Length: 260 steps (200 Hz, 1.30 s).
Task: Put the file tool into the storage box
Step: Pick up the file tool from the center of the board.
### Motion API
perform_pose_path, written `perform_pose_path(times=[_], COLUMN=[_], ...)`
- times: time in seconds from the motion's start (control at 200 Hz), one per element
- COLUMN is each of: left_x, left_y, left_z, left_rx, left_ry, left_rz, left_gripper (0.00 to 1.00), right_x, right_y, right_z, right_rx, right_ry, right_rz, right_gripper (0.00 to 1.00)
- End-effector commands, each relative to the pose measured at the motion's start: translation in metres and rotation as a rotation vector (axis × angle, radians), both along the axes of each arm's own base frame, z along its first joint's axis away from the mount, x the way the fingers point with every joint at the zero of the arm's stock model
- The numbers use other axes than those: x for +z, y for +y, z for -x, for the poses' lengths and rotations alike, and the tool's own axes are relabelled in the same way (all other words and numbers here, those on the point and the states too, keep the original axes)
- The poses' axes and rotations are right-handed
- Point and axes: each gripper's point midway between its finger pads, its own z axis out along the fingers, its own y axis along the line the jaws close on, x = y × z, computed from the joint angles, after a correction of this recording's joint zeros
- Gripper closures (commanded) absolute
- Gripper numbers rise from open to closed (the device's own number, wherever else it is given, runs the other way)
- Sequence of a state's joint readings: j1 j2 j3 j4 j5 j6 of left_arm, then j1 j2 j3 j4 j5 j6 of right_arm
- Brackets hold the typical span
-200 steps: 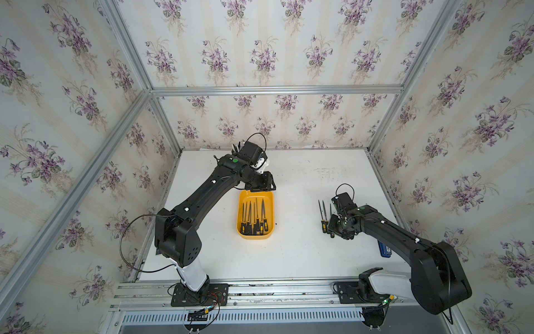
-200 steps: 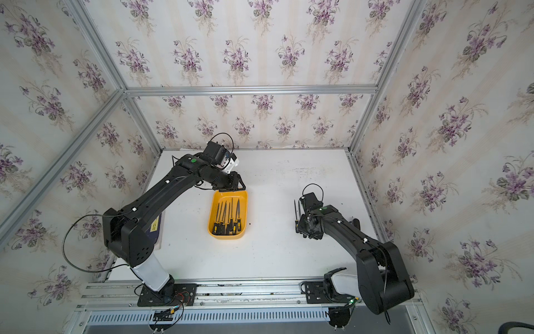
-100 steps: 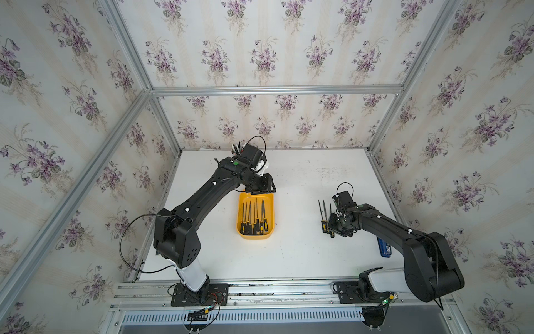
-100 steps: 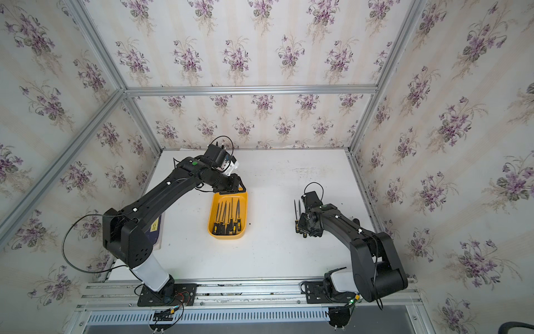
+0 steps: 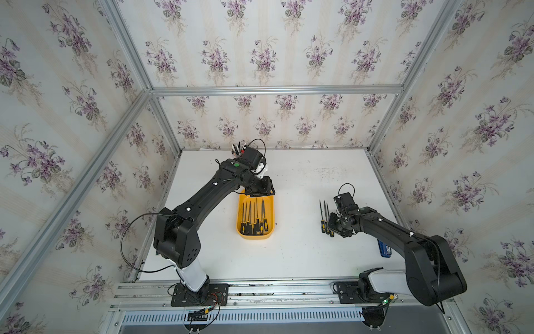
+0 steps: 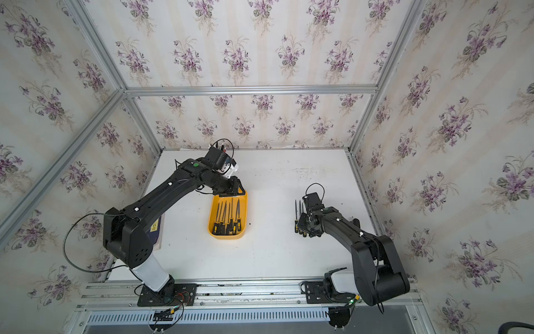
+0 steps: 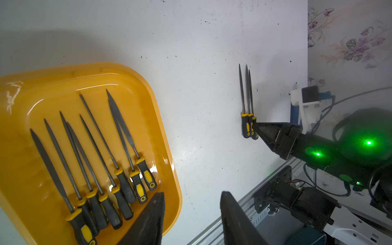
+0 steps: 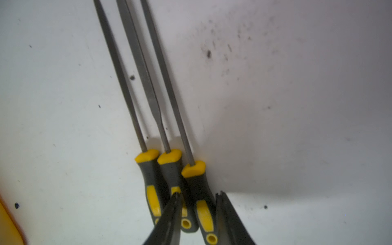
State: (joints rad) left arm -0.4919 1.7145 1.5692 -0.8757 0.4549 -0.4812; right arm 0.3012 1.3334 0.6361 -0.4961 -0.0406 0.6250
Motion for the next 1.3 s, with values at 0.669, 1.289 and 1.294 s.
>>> perform_pose_path(times=[0.669, 1.289, 1.294], left_x=[-0.008, -0.012, -0.012], left_y=[-0.001, 0.0, 0.001], left_z=[0.003, 0.002, 0.002], left_rx=[0.011, 0.012, 0.013], left_ry=[0.009, 0.014, 0.013], left_rz=[0.02, 0.002, 0.003], left_gripper=[0.52, 0.52, 0.52], right_x=[0.001, -0.014, -0.014], right_y=[-0.003, -0.009, -0.009], right_z=[0.04, 0.005, 0.005], right_rx=[0.007, 0.054, 0.054], right_ry=[0.132, 0.15, 0.149], right_rz=[0.024, 0.151, 0.152], right_gripper=[0.6, 0.65, 0.65])
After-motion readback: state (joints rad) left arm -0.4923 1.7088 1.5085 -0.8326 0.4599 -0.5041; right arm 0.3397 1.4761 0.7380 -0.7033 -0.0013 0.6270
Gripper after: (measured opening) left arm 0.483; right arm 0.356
